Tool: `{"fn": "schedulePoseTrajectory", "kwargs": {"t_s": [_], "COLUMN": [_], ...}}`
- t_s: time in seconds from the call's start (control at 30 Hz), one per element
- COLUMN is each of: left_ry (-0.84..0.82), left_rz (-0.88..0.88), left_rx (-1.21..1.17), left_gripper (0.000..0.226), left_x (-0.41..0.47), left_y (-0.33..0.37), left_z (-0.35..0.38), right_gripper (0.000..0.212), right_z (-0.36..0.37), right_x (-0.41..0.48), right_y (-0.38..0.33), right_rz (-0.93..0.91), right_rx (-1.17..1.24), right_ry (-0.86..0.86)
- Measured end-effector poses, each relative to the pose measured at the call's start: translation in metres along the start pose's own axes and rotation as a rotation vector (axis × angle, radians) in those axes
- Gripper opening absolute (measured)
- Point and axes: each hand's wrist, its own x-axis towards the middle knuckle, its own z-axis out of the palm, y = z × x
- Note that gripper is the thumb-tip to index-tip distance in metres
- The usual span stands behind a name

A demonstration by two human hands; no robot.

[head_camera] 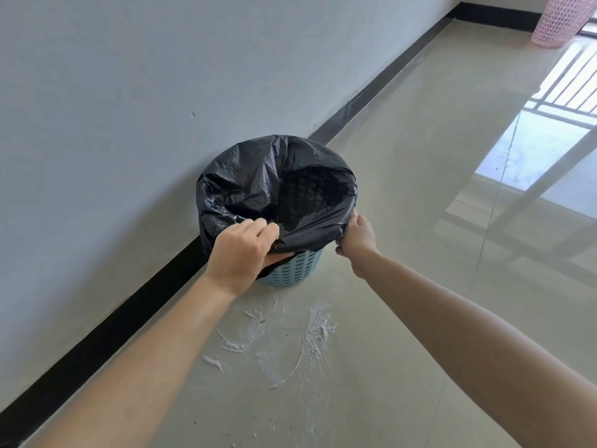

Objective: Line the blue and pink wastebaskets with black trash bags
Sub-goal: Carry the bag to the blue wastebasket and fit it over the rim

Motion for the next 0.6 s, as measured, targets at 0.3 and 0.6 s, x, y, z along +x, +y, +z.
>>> {"fn": "schedulePoseTrajectory", "kwargs": {"t_s": [0.3, 0.6], "left_ry": [-0.027, -0.075], "left_rz": [-0.029, -0.015], "left_rx": [-0.222, -0.306], "left_gripper": [0.039, 0.037], "left_x": [-0.006, -0.009], "left_y": [-0.016, -0.016], "left_z": [-0.005, -0.015], "right_gripper": [0.031, 0.025], "right_z": [-0.001, -0.013], "right_x": [0.009, 0.015], "right_y": [-0.007, -0.018], "right_rz": [-0.288, -0.182], "right_rx": [-0.476, -0.648], "right_ry": [-0.026, -0.282]}}
